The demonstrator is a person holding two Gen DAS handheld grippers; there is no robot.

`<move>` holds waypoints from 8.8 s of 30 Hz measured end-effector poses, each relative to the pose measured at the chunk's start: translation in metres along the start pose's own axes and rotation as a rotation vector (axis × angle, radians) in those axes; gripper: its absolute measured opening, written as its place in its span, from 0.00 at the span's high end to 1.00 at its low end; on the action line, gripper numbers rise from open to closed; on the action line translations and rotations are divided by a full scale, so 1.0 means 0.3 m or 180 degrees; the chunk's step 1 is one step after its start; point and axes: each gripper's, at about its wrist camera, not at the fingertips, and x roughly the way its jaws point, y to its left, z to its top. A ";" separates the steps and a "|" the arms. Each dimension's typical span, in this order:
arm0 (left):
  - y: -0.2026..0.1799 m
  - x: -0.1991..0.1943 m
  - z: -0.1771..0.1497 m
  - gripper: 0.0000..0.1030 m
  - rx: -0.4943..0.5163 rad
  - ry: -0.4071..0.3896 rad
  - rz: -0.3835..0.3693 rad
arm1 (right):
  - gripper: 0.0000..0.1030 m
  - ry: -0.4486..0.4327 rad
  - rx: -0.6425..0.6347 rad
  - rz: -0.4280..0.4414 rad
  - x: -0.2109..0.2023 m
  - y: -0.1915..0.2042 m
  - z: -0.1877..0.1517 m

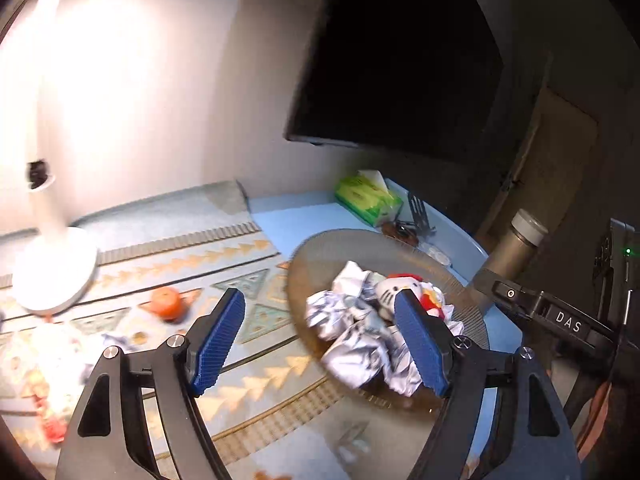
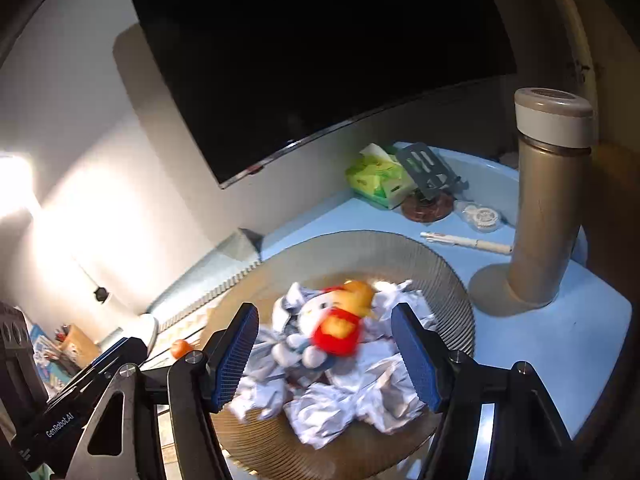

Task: Organize objects
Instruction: 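Carry the bow and plush over the glass bowl and open both tools, then move both tools back over the desk toward the paper balls by the lamp, then grasp a paper ball with the left tool while the right tool grasps another, then carry both paper balls over the glass bowl and open both tools, then move both tools back toward the red chip-bag plush and stacked plush keychain, then grasp the stacked plush keychain with the right tool while the left tool grasps the chip-bag plush, then carry the chip-bag plush and keychain over the glass bowl and open both tools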

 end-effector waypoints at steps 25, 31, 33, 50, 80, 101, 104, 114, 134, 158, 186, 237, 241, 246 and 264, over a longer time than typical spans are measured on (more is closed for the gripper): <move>0.681 -0.480 -0.489 0.01 -0.0795 -0.0128 0.1861 | 0.34 0.0577 -0.1540 0.0775 0.235 0.660 -0.597; 0.645 -0.477 -0.487 0.01 -0.0682 -0.0116 0.1866 | 0.34 0.0627 -0.1661 0.0709 0.245 0.691 -0.610; 0.652 -0.475 -0.484 0.01 -0.0698 -0.0068 0.1810 | 0.34 0.0684 -0.1634 0.0727 0.250 0.688 -0.604; 1.036 -0.296 -0.136 0.01 -0.0658 0.0155 0.1646 | 0.34 0.1368 -0.1411 0.0869 0.574 0.863 -0.444; 0.672 -0.437 -0.249 0.58 -0.0528 -0.0024 0.1846 | 0.49 0.0755 -0.1481 0.1284 0.299 0.807 -0.467; 0.441 -0.408 -0.562 0.56 -0.0736 0.0242 0.1824 | 0.46 0.1061 -0.1592 0.1027 0.099 0.585 -0.684; 0.449 -0.411 -0.571 0.56 -0.0780 0.0242 0.1818 | 0.45 0.1100 -0.1539 0.1037 0.106 0.569 -0.691; 0.429 -0.404 -0.587 0.53 -0.0675 0.0243 0.1979 | 0.34 0.1209 -0.1511 0.1095 0.115 0.547 -0.721; 0.443 -0.378 -0.591 0.53 -0.0679 0.0394 0.1931 | 0.47 0.1199 -0.1115 0.1250 0.082 0.542 -0.680; 0.160 -0.459 -0.221 0.54 -0.0159 -0.0093 0.0925 | 0.46 -0.0184 -0.0377 0.0312 -0.334 0.292 -0.191; 0.169 -0.260 -0.062 0.06 -0.0287 0.0023 0.0309 | 0.37 0.0331 -0.0203 0.0388 -0.065 0.193 -0.085; 0.681 -0.064 -0.303 0.24 -0.0629 0.0868 0.1165 | 0.56 0.1529 -0.1534 0.0652 0.386 0.663 -0.518; 0.651 -0.028 -0.294 0.48 -0.0328 0.0968 0.1362 | 0.55 0.1596 -0.1669 0.0666 0.377 0.665 -0.572; 0.670 -0.090 -0.303 0.65 -0.0405 0.0945 0.1197 | 0.39 0.1559 -0.1535 0.0701 0.356 0.641 -0.570; 0.608 -0.286 -0.422 0.60 -0.0646 0.0550 0.1043 | 0.55 0.1388 -0.1780 0.0526 0.360 0.697 -0.620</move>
